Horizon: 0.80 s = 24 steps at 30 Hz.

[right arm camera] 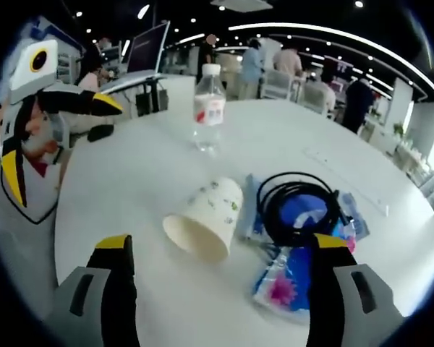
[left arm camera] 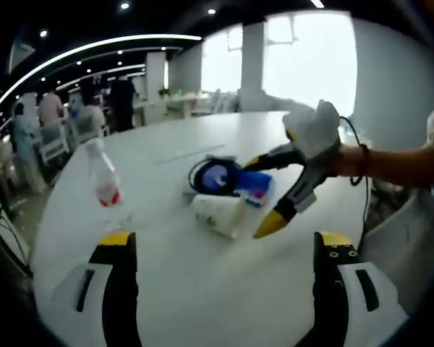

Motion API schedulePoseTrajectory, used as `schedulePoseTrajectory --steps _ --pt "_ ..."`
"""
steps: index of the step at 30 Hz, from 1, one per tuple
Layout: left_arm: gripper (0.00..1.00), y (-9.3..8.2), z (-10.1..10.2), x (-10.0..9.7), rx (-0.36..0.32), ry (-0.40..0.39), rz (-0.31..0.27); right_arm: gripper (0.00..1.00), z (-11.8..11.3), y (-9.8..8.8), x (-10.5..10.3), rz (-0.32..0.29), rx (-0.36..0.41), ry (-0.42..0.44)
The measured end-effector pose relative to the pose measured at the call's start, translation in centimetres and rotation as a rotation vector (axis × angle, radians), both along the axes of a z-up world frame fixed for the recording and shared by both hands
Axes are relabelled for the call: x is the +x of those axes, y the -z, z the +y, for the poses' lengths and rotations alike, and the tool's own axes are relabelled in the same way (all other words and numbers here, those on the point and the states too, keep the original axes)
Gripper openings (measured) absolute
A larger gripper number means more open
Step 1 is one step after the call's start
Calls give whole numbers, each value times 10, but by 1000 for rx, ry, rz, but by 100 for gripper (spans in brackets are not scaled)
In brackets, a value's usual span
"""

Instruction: Arrange the tabletop items into an orderly group along one side of the table until the central work area is clear of visible clutter.

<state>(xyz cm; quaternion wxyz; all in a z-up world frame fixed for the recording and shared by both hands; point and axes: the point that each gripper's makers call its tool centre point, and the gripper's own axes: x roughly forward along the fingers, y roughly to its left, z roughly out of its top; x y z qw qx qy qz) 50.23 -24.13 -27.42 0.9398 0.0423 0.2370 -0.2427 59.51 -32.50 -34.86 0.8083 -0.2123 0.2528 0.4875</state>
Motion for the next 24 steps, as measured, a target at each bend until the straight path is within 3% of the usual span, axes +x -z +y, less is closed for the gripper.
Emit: schedulePoseTrajectory --steps 7,13,24 --pt "99 0 2 0 1 -7 1 99 6 3 0 11 15 -22" --pt "99 1 2 -1 3 -9 6 87 8 5 2 16 19 -38" --pt "99 3 5 -1 5 -14 14 42 6 6 6 1 27 -36"
